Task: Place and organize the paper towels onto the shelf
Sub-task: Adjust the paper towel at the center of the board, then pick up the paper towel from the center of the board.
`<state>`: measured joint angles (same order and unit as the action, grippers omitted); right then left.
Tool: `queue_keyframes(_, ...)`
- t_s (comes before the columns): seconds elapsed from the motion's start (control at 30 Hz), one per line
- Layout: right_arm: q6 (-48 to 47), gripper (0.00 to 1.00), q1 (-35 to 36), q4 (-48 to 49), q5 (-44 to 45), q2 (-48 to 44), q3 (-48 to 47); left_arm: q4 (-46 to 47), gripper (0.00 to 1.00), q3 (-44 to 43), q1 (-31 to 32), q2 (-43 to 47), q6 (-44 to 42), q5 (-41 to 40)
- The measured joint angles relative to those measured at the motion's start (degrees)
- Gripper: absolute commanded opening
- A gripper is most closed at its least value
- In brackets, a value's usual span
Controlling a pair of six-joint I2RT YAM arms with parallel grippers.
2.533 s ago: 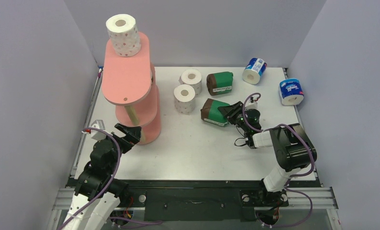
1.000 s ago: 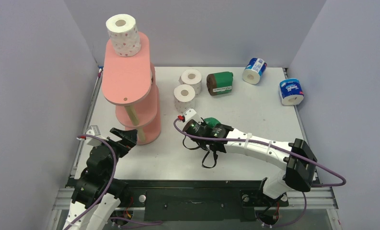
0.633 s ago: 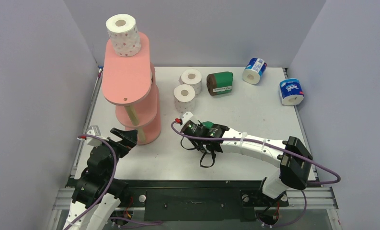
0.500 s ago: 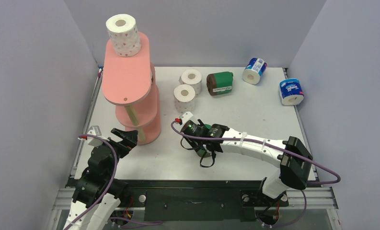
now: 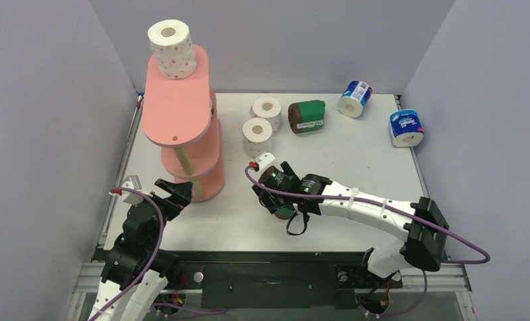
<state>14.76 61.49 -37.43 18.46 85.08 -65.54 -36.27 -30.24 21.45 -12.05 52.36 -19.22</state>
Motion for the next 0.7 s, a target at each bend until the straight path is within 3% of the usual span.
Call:
queue_keyframes(0.3, 3.58, 0.72, -2.45, -0.09, -0.11, -12.24, -0.92, 0.04, 0.96, 0.2, 0.0, -0.04, 0.09, 0.04)
queue_keyframes(0.43, 9.64, 0.74, -13.33, 4.7, -2.27, -17.64, 3.17, 0.04, 0.96, 0.63, 0.0, -0.09, 0.2, 0.17)
queue_keyframes(0.57, 15.76, 0.82, -25.64, 11.67, -11.61, -21.94, 13.33, 0.04, 0.96, 0.66, 0.0, -0.11, 0.2, 0.2)
queue_keyframes(0.7, 18.64, 0.82, -28.11, 14.91, -19.21, -22.75, 18.67, 0.04, 0.96, 0.68, 0.0, -0.11, 0.2, 0.2)
